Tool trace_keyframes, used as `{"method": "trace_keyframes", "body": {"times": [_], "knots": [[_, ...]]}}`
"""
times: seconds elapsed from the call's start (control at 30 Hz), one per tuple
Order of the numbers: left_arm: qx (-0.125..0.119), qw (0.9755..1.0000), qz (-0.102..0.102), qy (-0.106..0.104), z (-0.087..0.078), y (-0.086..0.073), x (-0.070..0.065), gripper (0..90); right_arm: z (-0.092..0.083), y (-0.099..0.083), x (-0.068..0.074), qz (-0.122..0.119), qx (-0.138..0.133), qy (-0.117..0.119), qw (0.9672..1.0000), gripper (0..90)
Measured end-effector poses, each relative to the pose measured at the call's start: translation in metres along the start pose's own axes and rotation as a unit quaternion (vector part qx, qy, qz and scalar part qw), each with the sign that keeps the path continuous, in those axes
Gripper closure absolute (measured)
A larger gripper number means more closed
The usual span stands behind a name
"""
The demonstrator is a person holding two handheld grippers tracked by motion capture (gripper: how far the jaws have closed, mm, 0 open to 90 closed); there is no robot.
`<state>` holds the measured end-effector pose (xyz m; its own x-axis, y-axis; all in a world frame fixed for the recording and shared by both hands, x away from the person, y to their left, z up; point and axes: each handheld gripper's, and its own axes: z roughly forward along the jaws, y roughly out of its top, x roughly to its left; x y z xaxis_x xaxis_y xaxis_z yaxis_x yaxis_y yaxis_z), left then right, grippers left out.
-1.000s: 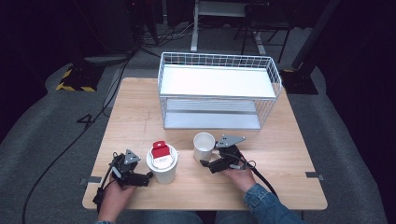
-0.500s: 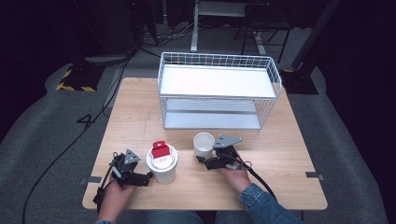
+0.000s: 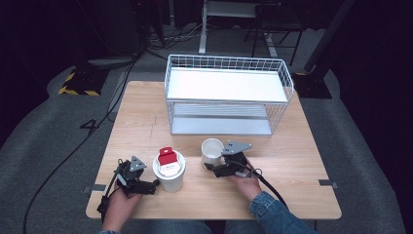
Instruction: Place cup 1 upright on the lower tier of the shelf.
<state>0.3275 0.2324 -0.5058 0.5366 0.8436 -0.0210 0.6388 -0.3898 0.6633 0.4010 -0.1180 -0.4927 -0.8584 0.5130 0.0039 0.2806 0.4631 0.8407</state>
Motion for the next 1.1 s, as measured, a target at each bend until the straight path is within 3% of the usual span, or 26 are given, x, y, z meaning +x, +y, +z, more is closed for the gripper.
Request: {"method": "trace_keyframes", "body": {"times": [0.13,0.4,0.67,0.77,1.1], "knots": [[0.0,1.0,0.0,0.0,0.0,0.0,0.0,0.3,-0.001,0.001,0.001,0.009,-0.003,0.004,0.9999,24.0],[0.0,1.0,0.0,0.0,0.0,0.0,0.0,0.2,-0.008,0.013,-0.001,-0.002,-0.019,-0.005,0.9998,23.9],[0.0,1.0,0.0,0.0,0.0,0.0,0.0,0.3,-0.015,0.026,-0.014,0.0,-0.028,-0.023,0.9994,23.9],[0.0,1.0,0.0,0.0,0.0,0.0,0.0,0.2,-0.017,0.031,-0.022,0.013,-0.037,-0.034,0.9986,23.9],[0.0,1.0,0.0,0.0,0.0,0.0,0.0,0.3,-0.017,0.042,-0.041,0.025,-0.031,-0.058,0.9975,23.9]]}}
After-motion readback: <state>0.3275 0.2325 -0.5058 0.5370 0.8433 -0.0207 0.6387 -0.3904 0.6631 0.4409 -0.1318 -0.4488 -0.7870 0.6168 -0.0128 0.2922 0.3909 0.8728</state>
